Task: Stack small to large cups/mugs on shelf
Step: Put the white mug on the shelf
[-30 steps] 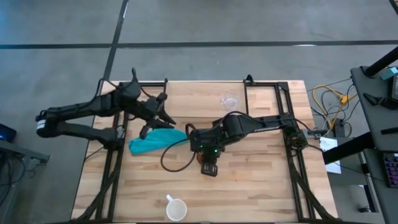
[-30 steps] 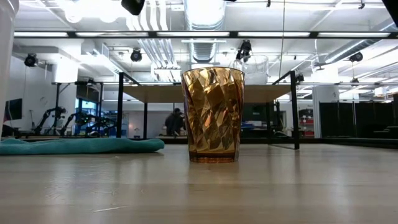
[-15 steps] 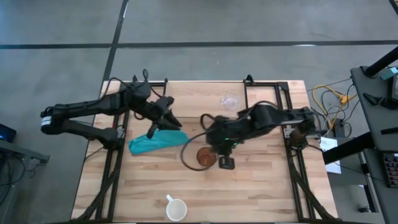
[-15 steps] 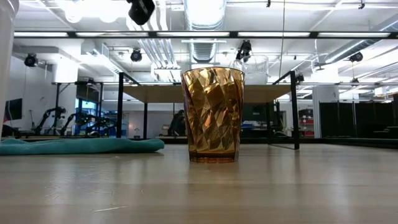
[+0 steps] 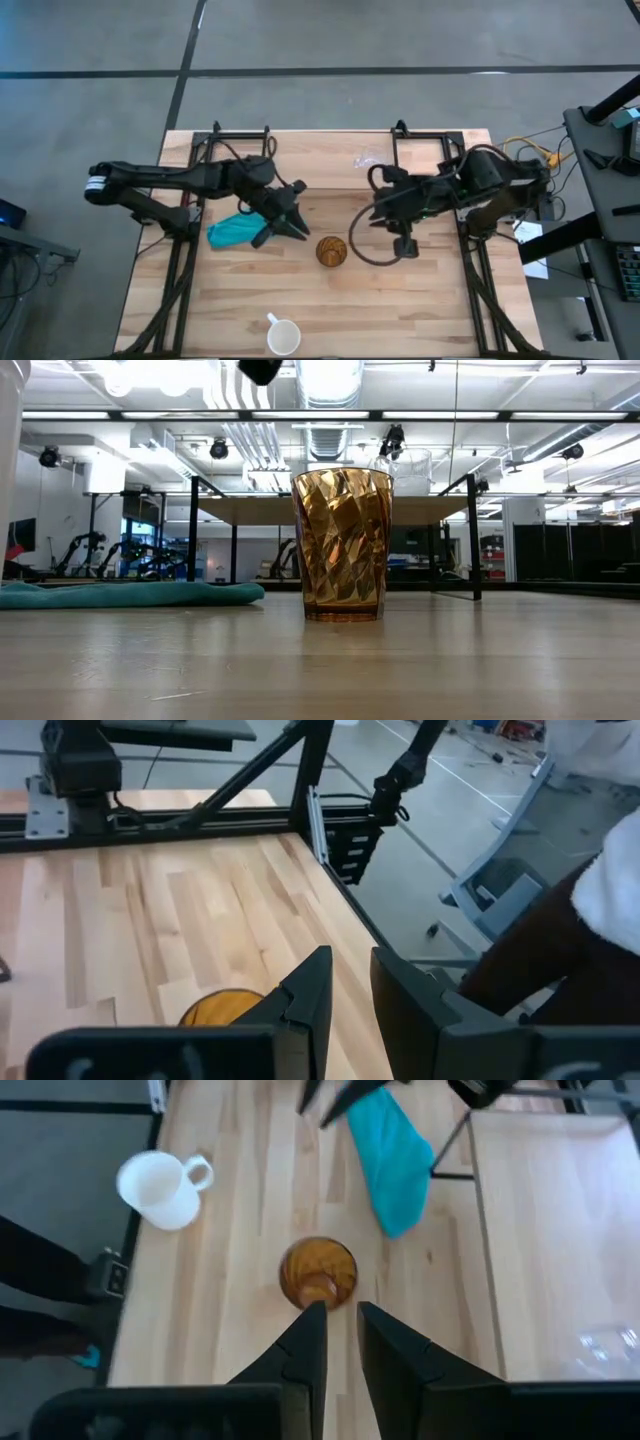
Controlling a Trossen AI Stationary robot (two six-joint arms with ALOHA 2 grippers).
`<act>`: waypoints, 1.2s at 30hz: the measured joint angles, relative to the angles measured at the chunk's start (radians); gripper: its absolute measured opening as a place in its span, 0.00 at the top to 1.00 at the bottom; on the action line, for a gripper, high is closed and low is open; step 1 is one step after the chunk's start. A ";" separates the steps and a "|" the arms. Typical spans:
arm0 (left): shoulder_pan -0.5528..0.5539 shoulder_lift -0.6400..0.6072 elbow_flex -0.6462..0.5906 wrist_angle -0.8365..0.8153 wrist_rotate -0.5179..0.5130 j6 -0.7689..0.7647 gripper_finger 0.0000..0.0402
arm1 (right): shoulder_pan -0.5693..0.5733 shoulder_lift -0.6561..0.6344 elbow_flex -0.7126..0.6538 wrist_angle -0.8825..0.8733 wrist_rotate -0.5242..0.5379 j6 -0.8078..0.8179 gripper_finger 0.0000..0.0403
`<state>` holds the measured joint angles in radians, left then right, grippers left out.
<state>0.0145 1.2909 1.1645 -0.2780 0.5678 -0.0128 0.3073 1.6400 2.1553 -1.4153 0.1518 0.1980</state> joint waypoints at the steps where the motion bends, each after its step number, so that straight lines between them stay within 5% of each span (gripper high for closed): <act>1: -0.004 0.014 0.012 0.000 -0.001 0.000 0.85 | 0.000 -0.024 -0.044 0.014 0.007 0.000 0.87; 10: -0.024 0.108 0.078 -0.001 -0.019 -0.002 0.85 | 0.000 -0.282 -0.500 0.278 0.007 0.086 0.87; 19: -0.116 0.147 0.087 -0.064 -0.319 0.072 0.85 | 0.000 -0.543 -0.938 0.771 0.006 0.193 0.87; 36: -0.156 0.211 0.086 -0.075 -0.332 0.082 0.85 | 0.000 -0.575 -1.280 0.836 0.003 0.631 0.87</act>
<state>-0.1413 1.5018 1.2503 -0.3527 0.2355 0.0692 0.3073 1.0649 0.8754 -0.5792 0.1547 0.8286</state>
